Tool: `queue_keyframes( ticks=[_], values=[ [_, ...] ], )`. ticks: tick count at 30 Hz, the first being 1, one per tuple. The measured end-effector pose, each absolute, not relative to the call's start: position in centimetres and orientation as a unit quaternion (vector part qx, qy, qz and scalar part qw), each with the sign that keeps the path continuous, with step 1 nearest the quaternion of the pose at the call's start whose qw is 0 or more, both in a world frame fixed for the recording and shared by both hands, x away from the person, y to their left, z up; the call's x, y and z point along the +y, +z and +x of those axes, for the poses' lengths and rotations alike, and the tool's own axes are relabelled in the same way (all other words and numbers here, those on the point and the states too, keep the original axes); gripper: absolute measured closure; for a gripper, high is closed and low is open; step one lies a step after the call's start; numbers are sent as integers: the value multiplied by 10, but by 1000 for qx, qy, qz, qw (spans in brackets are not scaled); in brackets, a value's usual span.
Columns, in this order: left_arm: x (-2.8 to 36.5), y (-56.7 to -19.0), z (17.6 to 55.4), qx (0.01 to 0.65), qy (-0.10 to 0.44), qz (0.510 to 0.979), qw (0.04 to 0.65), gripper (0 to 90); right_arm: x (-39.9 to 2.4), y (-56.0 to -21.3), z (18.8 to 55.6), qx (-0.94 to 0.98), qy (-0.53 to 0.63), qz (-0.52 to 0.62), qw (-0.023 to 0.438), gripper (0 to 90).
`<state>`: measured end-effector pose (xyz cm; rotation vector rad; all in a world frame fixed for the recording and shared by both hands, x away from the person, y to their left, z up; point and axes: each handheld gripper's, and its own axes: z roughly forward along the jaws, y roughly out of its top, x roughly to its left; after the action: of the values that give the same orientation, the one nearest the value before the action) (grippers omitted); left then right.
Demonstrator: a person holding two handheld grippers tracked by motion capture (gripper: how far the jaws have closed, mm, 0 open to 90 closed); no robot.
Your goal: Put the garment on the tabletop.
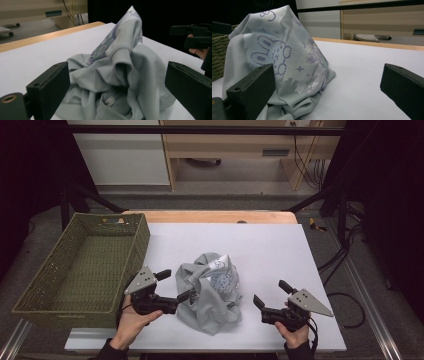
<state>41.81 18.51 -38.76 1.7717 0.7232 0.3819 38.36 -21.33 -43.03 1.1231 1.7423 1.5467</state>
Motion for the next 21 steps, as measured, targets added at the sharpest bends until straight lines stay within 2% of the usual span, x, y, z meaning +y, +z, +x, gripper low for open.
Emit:
queue_keyframes(
  ticks=[9,21],
  values=[
    [213,-398,405,338,173,732,566,40,-216,-430,383,648,577,414,275,3],
    [229,-402,399,356,190,714,572,44,-216,-432,383,652,574,421,263,3]
  ],
)
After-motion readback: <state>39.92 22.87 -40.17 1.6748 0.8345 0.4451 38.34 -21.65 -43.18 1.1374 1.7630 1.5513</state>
